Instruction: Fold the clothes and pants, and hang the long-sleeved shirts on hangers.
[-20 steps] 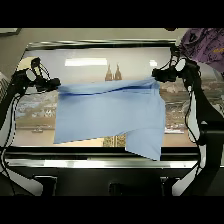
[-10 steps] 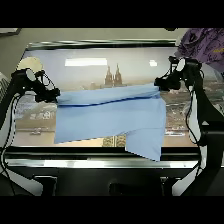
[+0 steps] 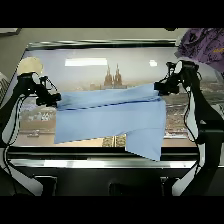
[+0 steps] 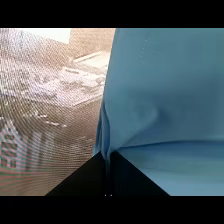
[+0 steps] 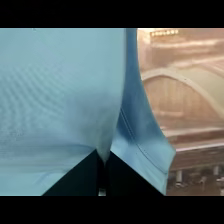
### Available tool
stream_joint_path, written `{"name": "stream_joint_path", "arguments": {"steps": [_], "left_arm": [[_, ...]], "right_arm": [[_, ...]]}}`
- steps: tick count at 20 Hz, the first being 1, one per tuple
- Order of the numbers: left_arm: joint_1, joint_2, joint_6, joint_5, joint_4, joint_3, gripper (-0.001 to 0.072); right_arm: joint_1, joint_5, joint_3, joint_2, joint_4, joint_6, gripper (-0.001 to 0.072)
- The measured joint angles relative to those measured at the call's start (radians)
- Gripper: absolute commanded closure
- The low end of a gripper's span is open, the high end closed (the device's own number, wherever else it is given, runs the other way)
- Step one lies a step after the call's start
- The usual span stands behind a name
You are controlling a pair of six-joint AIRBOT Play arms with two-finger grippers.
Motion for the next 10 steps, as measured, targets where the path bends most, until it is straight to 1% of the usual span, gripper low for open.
{"name": "stream_joint_path", "arguments": {"steps": [1,2,3,4,5,6,7,10], "left_arm": [[0.0,-0.003,0.0,0.003,0.002,0.0,0.0656],[0.0,-0.005,0.0,0.003,0.003,0.0,0.0549],[0.0,-0.008,0.0,0.003,0.009,0.0,0.041],[0.0,-0.009,-0.001,0.003,0.01,0.0,0.0254],[0.001,-0.009,-0.001,0.003,0.01,0.0,0.0104],[0.0,-0.008,-0.001,0.002,0.007,0.001,0.0021],[0.0,-0.005,-0.001,0.0,0.006,0.007,0.0021],[0.01,0.027,-0.001,-0.034,0.04,0.051,0.0022]], "right_arm": [[0.0,0.008,0.0,-0.006,0.005,-0.004,0.0675],[0.0,0.013,0.0,-0.012,0.014,-0.008,0.0616],[0.0,0.019,0.0,-0.016,0.021,-0.014,0.0548],[0.0,0.024,0.0,-0.019,0.027,-0.016,0.0499],[-0.001,0.027,0.0,-0.021,0.038,-0.023,0.0373],[-0.001,0.031,0.0,-0.022,0.042,-0.023,0.0179],[-0.001,0.037,0.001,-0.02,0.046,-0.023,0.011],[-0.011,0.061,0.005,0.02,0.039,-0.027,0.0111]]}}
